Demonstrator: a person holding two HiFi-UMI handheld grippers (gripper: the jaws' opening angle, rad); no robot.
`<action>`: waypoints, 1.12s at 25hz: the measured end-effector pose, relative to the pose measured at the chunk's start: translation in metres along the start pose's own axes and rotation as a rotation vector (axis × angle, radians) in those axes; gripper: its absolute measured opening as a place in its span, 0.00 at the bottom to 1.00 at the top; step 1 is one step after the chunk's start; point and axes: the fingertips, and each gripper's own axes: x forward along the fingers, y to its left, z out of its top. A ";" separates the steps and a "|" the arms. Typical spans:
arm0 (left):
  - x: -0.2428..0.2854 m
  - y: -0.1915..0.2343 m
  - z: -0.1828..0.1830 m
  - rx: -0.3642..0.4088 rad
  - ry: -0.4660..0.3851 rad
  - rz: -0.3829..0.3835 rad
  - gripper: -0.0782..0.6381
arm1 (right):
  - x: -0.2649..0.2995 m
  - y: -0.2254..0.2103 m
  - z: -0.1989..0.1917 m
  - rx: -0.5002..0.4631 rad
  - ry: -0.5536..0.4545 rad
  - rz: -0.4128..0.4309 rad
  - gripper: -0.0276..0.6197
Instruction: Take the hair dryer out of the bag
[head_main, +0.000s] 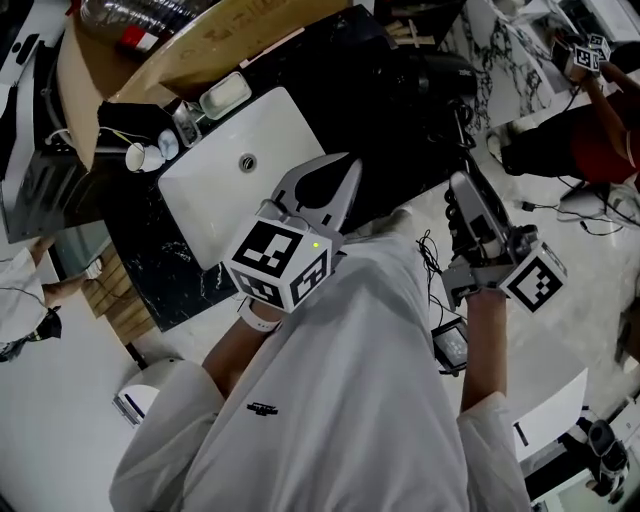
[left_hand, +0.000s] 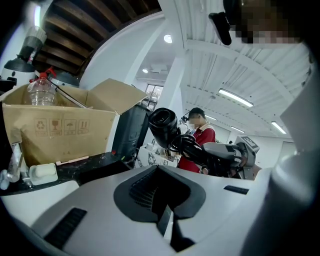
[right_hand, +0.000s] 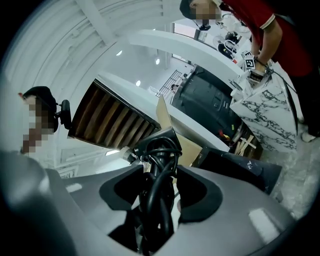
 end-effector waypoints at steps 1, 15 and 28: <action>0.000 -0.001 -0.001 0.001 0.004 -0.002 0.12 | -0.001 0.000 -0.001 0.003 0.001 0.000 0.38; 0.007 -0.006 -0.005 0.009 0.039 -0.031 0.12 | -0.015 -0.002 -0.003 0.023 -0.028 -0.019 0.38; 0.008 -0.006 -0.006 0.011 0.050 -0.043 0.12 | -0.011 -0.005 -0.007 0.042 -0.022 -0.033 0.38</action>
